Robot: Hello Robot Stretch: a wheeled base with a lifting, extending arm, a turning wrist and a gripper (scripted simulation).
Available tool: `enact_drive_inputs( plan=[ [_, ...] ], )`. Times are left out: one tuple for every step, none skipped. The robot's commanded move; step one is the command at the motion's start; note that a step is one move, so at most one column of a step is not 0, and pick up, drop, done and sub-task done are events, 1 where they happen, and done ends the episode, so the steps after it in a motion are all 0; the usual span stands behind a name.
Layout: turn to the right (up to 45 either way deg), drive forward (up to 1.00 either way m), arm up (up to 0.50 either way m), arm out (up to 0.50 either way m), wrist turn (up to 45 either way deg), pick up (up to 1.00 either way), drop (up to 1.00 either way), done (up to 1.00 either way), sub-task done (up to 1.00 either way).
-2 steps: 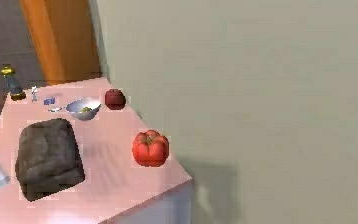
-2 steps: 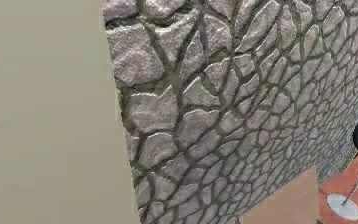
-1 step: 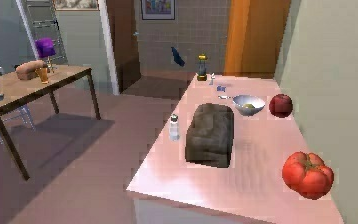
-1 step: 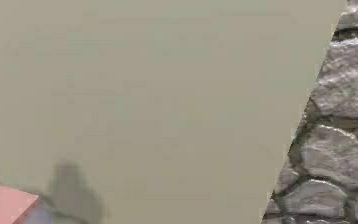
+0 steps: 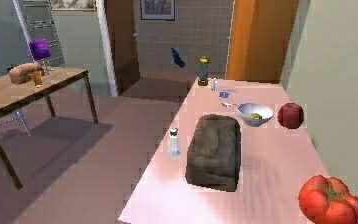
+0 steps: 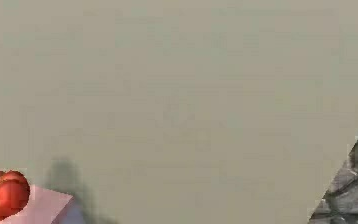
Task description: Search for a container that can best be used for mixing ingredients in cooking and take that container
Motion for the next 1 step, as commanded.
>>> enact_drive_inputs(
  plan=[
    [-45.0, 0.0, 0.0, 0.0, 0.0, 0.0, 0.0, 0.0, 0.0]
  ],
)
